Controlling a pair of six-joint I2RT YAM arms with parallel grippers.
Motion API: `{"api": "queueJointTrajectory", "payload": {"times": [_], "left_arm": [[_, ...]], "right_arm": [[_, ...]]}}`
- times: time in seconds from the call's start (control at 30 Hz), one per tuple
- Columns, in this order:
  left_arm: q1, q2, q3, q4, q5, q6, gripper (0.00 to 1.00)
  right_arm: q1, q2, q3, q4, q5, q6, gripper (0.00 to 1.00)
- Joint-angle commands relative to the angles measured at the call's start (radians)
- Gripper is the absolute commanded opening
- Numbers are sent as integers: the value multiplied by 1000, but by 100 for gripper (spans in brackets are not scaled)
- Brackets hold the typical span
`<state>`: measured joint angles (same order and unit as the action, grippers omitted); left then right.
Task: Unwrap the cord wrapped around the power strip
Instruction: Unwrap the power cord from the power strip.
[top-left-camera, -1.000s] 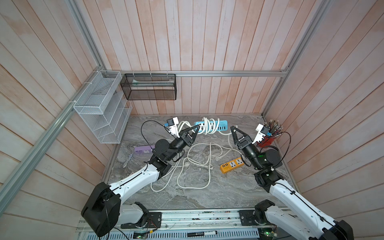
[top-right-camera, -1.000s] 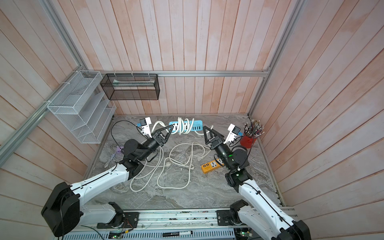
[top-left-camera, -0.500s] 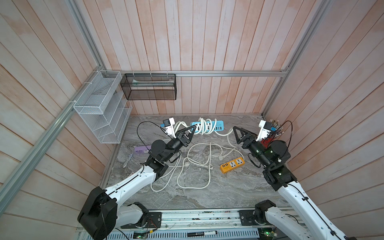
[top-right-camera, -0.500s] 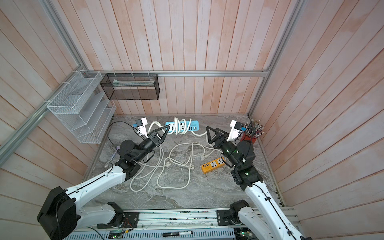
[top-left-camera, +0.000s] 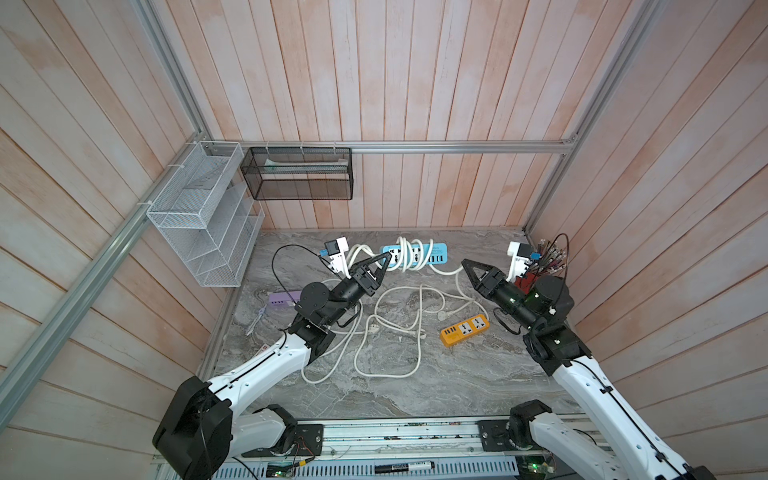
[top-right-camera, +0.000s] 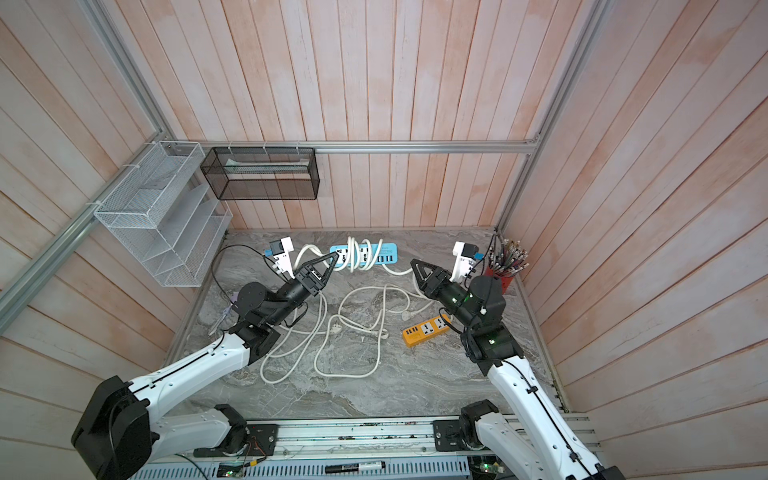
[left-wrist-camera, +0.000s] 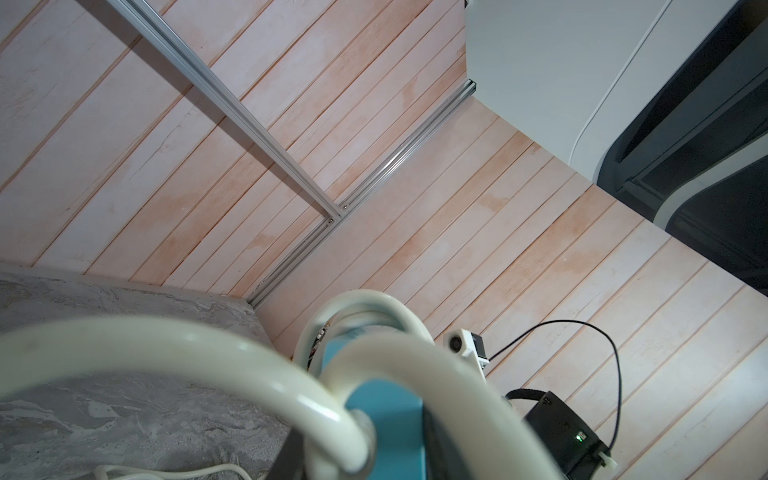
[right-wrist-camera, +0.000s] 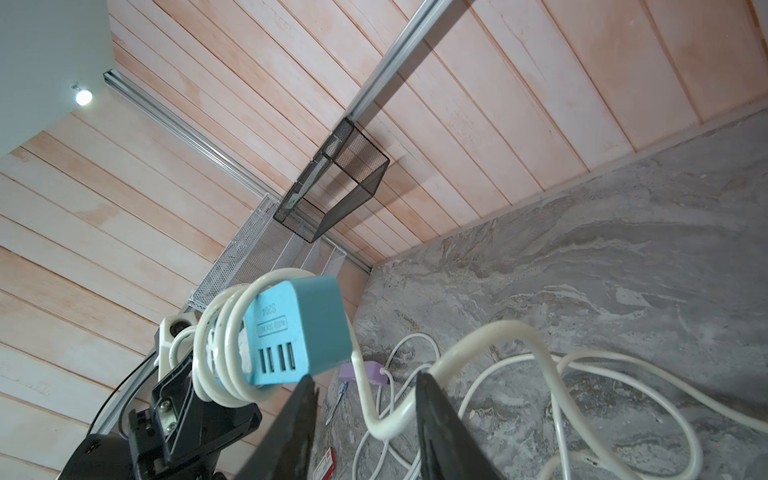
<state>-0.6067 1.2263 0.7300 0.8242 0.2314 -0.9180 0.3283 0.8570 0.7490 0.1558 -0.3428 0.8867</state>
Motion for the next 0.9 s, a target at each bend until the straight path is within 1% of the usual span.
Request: {"api": "queueJointTrajectory", "payload": {"times": [0.0, 0.07, 0.17, 0.27, 0.4, 0.5, 0.6, 0.67, 0.7, 0.77, 0.8, 0.83, 0.87], "left_arm": [[5, -43, -8, 84, 1, 1, 0], [6, -48, -9, 85, -1, 2, 0], [5, -45, -6, 91, 3, 1, 0], [5, -39, -5, 106, 12, -7, 0], [5, -39, -12, 111, 13, -20, 0], [0, -35, -25, 125, 15, -34, 0], [-7, -37, -33, 127, 7, -35, 0], [-7, -37, -38, 129, 2, -34, 0], [-8, -37, -40, 130, 2, -33, 0], [-7, -35, -40, 132, 2, -33, 0], [-8, -33, -40, 136, 3, -34, 0], [-7, -31, -40, 141, 3, -37, 0], [-7, -30, -41, 146, 5, -40, 0]], "right_arm": [[-5, -7, -19, -2, -28, 58, 43], [-7, -39, -20, -50, -3, 48, 46], [-9, -56, -36, -79, -18, 58, 49], [-8, -54, -86, -17, -45, 103, 50], [-8, -15, -84, 50, -54, 117, 49], [-9, 28, -78, 122, -64, 135, 46], [-9, 49, -67, 188, -67, 150, 38], [-9, 62, -53, 204, -74, 151, 20], [-8, 63, -48, 208, -74, 152, 15], [-9, 70, -41, 212, -78, 149, 12], [-8, 71, -39, 209, -77, 149, 7], [-9, 73, -37, 205, -74, 146, 0], [-9, 74, -37, 204, -74, 144, 0]]}}
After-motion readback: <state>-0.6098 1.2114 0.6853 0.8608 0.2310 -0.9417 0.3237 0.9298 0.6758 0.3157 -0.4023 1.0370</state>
